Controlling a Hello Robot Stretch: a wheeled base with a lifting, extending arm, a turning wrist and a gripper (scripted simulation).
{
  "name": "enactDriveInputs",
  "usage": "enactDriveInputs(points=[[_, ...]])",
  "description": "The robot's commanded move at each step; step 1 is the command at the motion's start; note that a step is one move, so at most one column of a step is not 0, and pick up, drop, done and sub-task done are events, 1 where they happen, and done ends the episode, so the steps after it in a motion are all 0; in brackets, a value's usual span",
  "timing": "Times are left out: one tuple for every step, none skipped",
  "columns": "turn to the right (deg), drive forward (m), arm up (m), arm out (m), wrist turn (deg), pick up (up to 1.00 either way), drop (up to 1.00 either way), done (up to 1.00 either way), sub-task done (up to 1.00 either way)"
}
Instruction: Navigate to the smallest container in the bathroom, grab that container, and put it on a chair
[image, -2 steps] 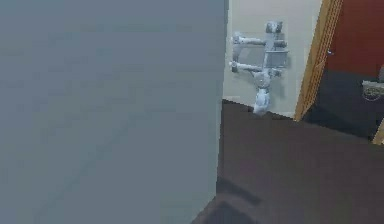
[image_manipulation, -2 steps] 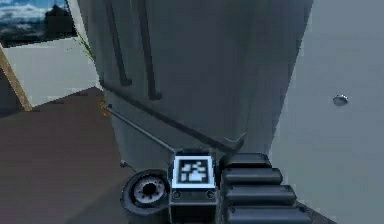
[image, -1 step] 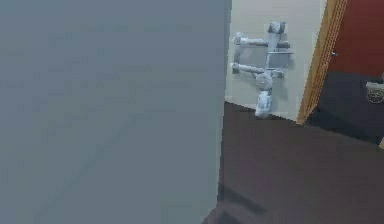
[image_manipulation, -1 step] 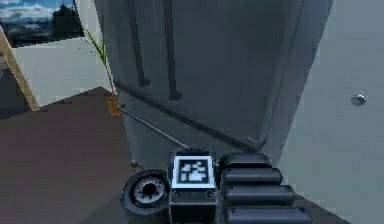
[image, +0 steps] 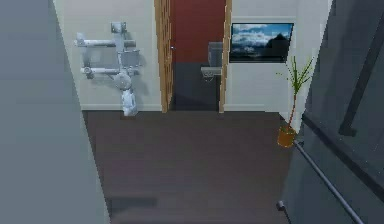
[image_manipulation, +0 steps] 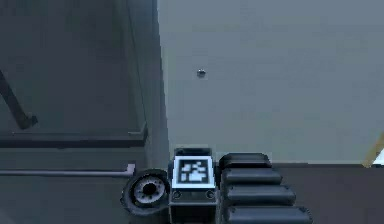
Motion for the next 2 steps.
enactDriveInputs(points=[[0.0,1.00,0.00,0.00,0.0,0.00,0.00,0.00,0.00],[0.0,1.00,0.00,0.00,0.0,0.00,0.00,0.00,0.00]])
